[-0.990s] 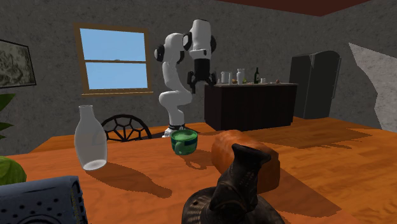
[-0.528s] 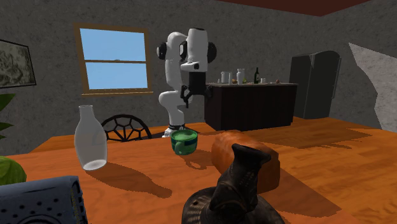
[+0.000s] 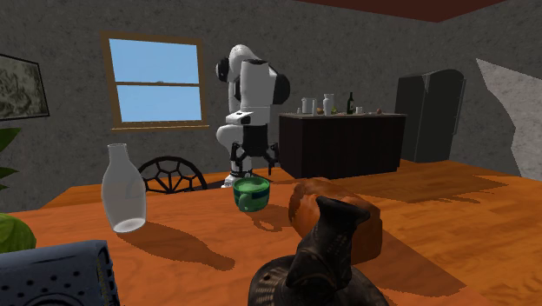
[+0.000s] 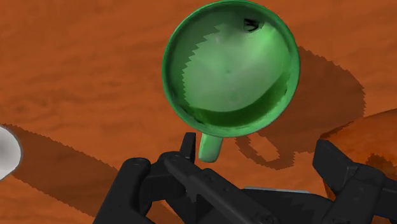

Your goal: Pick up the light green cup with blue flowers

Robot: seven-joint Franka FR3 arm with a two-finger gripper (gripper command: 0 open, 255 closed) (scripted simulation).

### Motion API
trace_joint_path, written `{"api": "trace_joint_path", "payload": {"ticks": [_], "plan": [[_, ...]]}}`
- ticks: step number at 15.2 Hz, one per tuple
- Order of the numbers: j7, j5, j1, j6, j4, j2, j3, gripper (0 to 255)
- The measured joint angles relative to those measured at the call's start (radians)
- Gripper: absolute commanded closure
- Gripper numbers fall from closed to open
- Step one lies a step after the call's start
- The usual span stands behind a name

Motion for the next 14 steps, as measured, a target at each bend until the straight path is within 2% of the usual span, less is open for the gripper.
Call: {"api": "trace_joint_path", "payload": {"ticks": [4, 12, 13, 14], "plan": [[0.043, 0.040, -0.036, 0.024, 0.049, 0.118, -0.035, 0], [0.045, 0.063, -0.047, 0.109, 0.019, 0.184, -0.040, 0], [0.044, 0.064, -0.047, 0.114, 0.015, 0.185, -0.040, 255], [0.044, 0.064, -0.047, 0.117, 0.012, 0.186, -0.041, 255]]}}
